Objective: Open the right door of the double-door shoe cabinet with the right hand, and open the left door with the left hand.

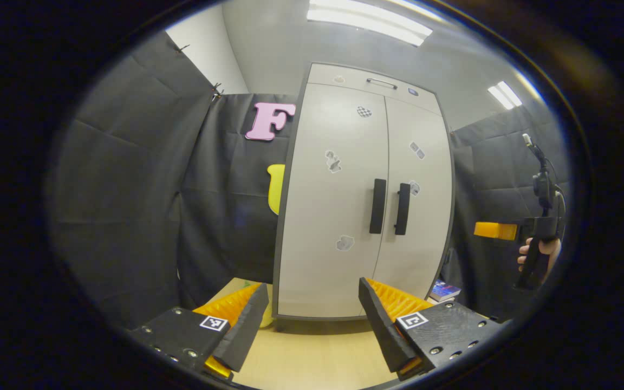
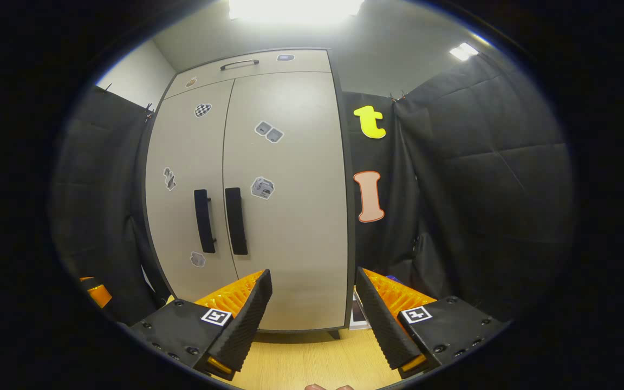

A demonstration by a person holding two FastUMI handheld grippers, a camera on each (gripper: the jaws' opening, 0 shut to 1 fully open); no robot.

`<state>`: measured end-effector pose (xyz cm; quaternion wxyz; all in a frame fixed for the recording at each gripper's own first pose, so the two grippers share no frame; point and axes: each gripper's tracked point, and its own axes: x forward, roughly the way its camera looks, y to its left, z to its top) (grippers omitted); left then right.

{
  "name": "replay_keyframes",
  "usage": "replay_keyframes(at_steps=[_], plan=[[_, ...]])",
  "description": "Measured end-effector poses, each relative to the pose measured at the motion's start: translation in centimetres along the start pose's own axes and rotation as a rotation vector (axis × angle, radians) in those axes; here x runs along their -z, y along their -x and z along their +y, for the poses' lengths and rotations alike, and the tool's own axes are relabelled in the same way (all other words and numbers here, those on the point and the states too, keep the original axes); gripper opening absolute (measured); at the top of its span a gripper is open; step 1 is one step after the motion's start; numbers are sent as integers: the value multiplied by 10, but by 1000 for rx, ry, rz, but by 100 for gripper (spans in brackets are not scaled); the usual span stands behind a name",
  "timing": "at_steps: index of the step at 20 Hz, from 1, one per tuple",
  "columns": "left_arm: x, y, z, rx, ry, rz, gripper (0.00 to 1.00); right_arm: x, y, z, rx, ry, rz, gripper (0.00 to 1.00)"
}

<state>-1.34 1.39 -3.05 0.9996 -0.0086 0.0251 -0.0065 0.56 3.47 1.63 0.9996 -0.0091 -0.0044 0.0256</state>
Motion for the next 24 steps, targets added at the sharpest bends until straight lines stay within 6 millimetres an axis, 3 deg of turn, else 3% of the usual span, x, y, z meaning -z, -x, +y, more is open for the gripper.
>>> replay_keyframes(at_steps=[8, 15, 20, 24], plan=[[1, -2, 19, -23, 19, 8, 97, -39, -20, 35, -74, -34, -40, 98], [1, -4, 19, -8, 8, 16, 97, -74, -51, 93, -195, -45, -60, 98], [12, -3, 28, -16, 17, 42, 97, -74, -83, 131, -235, -42, -63, 98], [15, -4, 42, -31, 19, 62, 96, -70, -107, 145, -225, -21, -60, 98]])
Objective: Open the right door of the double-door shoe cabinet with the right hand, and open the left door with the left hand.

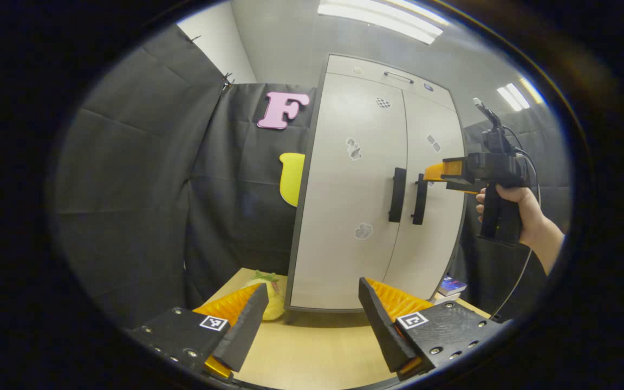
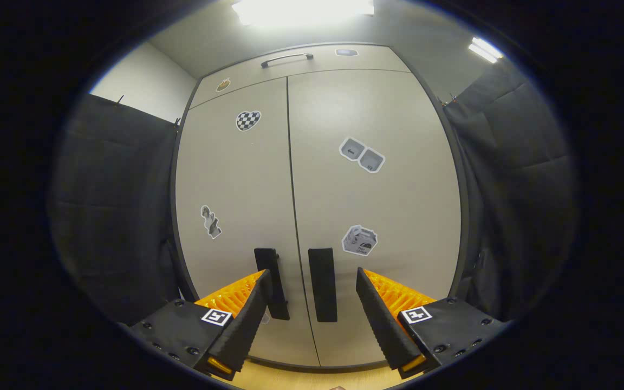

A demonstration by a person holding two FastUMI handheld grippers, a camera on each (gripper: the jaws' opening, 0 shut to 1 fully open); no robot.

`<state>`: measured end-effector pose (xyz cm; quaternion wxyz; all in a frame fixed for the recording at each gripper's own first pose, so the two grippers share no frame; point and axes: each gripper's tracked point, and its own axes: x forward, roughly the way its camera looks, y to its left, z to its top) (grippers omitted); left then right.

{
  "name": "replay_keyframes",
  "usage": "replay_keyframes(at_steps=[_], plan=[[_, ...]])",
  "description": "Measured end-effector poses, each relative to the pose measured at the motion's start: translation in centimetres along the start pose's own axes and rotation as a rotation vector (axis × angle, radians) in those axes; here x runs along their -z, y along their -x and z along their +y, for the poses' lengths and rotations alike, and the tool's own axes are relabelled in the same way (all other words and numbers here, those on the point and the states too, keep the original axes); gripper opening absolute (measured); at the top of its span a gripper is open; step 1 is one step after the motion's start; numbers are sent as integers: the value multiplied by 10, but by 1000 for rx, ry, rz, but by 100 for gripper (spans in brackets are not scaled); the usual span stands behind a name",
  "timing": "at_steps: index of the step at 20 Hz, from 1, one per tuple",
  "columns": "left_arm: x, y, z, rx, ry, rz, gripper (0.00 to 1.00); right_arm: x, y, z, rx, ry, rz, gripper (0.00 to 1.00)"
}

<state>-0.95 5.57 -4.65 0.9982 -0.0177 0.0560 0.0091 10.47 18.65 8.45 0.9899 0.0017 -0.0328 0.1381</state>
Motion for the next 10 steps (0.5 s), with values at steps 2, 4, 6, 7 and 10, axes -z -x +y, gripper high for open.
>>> replay_keyframes(at_steps=[2, 4, 6, 7, 10], plan=[[1, -1, 8, -10, -2, 5, 96, 5, -12, -3, 22, 12, 8, 97], [2, -3, 18, -20, -2, 11, 97, 9, -25, -8, 44, 14, 21, 92], [3, -6, 26, -33, -5, 17, 96, 13, -36, -12, 59, -7, 36, 92], [3, -7, 30, -39, -7, 19, 97, 16, -42, -13, 63, -20, 44, 88], [2, -11, 38, -45, -12, 22, 97, 25, -56, -14, 65, -46, 83, 88]])
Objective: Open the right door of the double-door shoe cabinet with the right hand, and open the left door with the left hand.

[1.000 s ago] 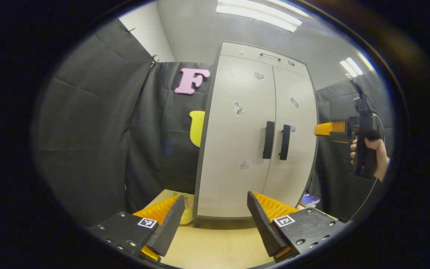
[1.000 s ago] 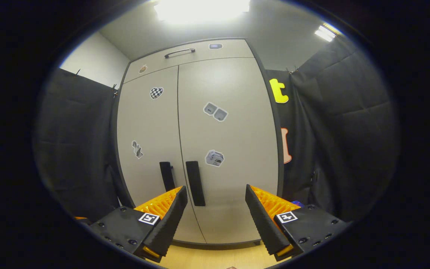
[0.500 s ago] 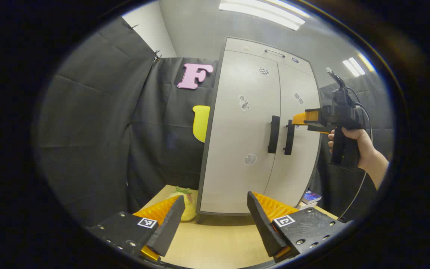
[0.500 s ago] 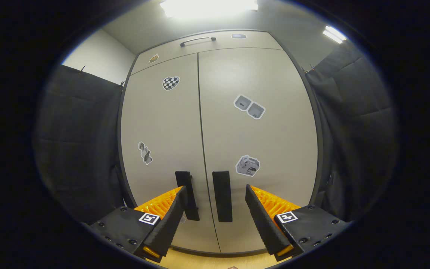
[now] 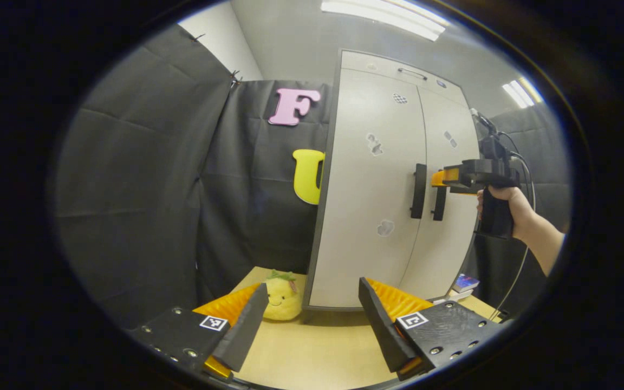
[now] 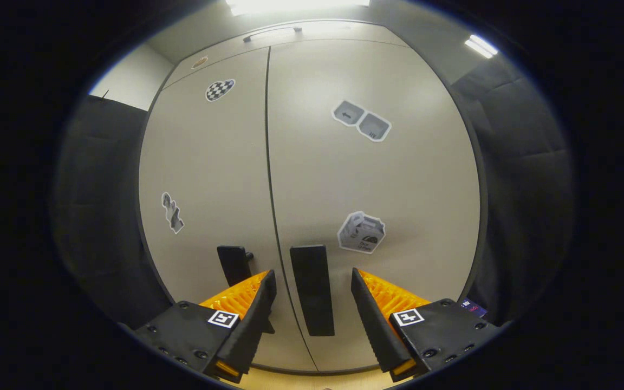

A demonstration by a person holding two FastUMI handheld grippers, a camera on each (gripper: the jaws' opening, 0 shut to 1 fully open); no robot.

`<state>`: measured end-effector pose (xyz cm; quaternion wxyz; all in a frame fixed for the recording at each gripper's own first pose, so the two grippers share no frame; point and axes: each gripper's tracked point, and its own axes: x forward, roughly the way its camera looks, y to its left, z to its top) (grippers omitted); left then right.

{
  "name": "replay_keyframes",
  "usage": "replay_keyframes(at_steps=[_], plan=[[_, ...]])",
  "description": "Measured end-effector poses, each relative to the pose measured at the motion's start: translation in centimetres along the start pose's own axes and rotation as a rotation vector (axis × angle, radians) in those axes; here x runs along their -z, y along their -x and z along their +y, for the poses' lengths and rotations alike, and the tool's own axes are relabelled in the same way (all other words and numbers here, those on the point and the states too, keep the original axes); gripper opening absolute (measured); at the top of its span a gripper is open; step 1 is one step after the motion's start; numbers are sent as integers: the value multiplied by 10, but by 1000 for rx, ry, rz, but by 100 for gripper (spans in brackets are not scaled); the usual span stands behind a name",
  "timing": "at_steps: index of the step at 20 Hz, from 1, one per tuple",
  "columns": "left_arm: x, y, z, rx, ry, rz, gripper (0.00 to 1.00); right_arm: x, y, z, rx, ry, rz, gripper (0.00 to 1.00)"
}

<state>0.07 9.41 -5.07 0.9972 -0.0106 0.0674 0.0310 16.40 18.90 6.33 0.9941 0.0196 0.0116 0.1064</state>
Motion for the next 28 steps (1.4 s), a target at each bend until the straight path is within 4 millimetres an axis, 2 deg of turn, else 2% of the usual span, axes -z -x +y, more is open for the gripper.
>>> replay_keyframes(at_steps=[2, 3, 5, 6, 7, 9, 10, 11, 13, 14, 15, 17, 18, 21, 22, 23, 26, 27, 28], plan=[[0, -2, 4, -3, -5, 3, 97, 5, -9, -1, 10, -7, 11, 78], [0, -3, 5, -3, -6, 5, 97, 6, -11, 2, 3, -7, 19, 62], [0, -6, 6, -4, 1, 8, 97, 15, -18, 0, 10, 2, 49, 64], [-1, -6, 4, 4, 7, 9, 97, 14, -20, -5, 32, 7, 46, 57], [0, -6, 2, 7, 9, 11, 97, 11, -17, -4, 30, 0, 40, 38], [3, -5, 2, 7, 6, 14, 97, 13, -18, -5, 26, -2, 36, 36], [4, -6, 2, 8, 7, 17, 98, 12, -18, -5, 27, 5, 35, 40], [6, -5, 1, 8, 10, 21, 98, 13, -19, -5, 28, 16, 37, 33], [9, -4, 0, 5, 22, 28, 97, 14, -21, -5, 22, 25, 37, 33], [9, -3, -1, 6, 28, 29, 97, 11, -16, -4, 11, 25, 38, 22], [9, -1, -3, 8, 32, 29, 98, 14, -18, -4, -2, 25, 43, 22], [9, 2, -4, 14, 28, 29, 98, 13, -19, -4, -20, 28, 43, 5], [8, 2, -5, 14, 24, 30, 97, 15, -21, -5, -29, 49, 53, 8], [7, 5, -7, 13, 19, 27, 97, 14, -15, -4, -39, 54, 41, 2], [5, 6, -9, 16, 19, 23, 97, 14, -12, -4, -41, 53, 37, 7], [3, 7, -11, 17, 14, 19, 97, 15, -10, -4, -43, 52, 33, 7], [4, 19, -17, 12, -3, 17, 97, 16, 3, -3, -50, 58, 37, 6], [6, 21, -20, 11, -2, 20, 98, 16, 9, -5, -48, 62, 41, 2], [7, 24, -21, 10, 2, 22, 97, 16, 15, -7, -50, 67, 44, 6]])
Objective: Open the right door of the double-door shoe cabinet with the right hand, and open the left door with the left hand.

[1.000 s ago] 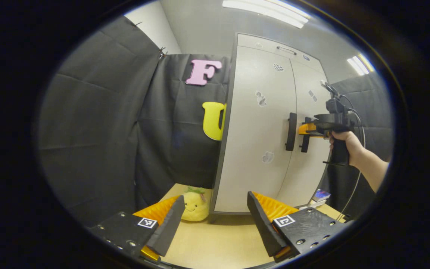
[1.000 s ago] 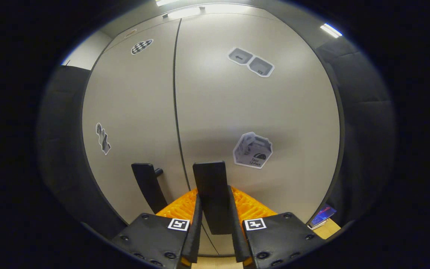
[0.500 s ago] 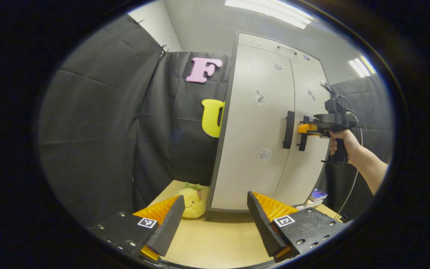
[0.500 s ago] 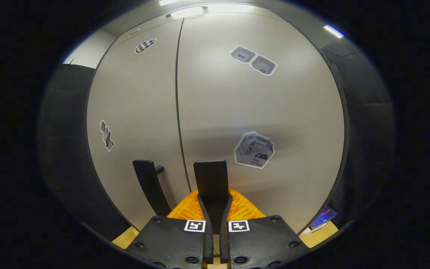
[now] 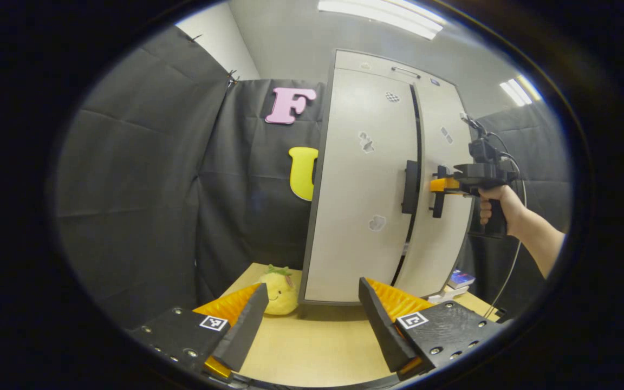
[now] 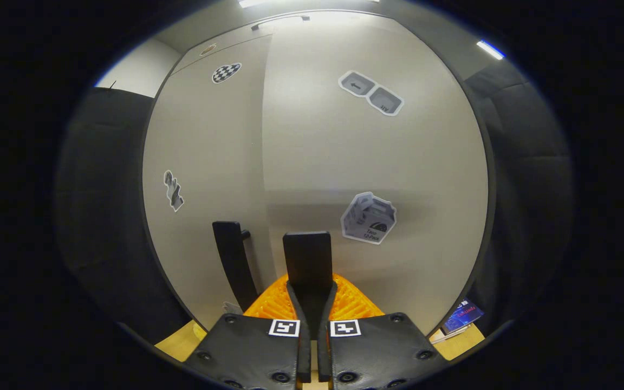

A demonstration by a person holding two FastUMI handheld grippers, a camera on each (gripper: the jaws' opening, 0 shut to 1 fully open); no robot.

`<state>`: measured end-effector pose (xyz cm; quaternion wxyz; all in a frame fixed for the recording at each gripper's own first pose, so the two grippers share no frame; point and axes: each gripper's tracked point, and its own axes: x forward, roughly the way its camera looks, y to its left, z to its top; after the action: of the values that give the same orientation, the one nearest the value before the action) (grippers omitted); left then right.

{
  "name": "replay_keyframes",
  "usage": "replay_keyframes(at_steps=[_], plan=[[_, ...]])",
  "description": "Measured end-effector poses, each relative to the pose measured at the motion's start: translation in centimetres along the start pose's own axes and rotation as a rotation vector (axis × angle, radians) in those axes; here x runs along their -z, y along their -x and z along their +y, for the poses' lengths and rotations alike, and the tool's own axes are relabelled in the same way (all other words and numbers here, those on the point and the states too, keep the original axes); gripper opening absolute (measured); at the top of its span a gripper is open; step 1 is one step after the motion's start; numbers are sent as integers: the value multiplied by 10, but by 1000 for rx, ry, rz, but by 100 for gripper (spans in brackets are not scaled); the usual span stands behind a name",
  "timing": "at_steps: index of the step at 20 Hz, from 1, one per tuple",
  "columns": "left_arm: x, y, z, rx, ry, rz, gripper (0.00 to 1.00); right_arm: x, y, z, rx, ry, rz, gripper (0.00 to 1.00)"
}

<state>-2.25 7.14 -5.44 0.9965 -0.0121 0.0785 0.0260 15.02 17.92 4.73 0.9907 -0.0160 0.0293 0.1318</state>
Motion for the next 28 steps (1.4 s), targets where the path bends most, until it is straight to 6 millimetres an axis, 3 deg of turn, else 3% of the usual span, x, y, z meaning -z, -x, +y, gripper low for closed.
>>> replay_keyframes(at_steps=[1, 5, 8, 15, 18, 25, 26, 28], plan=[[5, 4, -1, -2, 5, 5, 97, 1, 7, -1, -3, 9, -1, 2], [16, 14, -13, 2, 27, 26, 98, 3, 27, -6, -34, 8, 5, 6], [15, 15, -25, 6, 28, 26, 98, 4, 42, -11, -65, 0, 3, 10], [17, 25, -50, 11, -3, 30, 98, 7, 71, -23, -128, -10, 2, 2], [21, 27, -60, 15, -12, 47, 97, 8, 83, -29, -135, 1, 0, 6], [25, 19, -92, 55, -21, 63, 97, 9, 105, -44, -150, -9, -10, 2], [23, 16, -96, 60, -17, 63, 98, 10, 109, -47, -150, -17, -9, 6], [21, 10, -106, 76, 3, 61, 98, 10, 125, -60, -145, -33, -7, 2]])
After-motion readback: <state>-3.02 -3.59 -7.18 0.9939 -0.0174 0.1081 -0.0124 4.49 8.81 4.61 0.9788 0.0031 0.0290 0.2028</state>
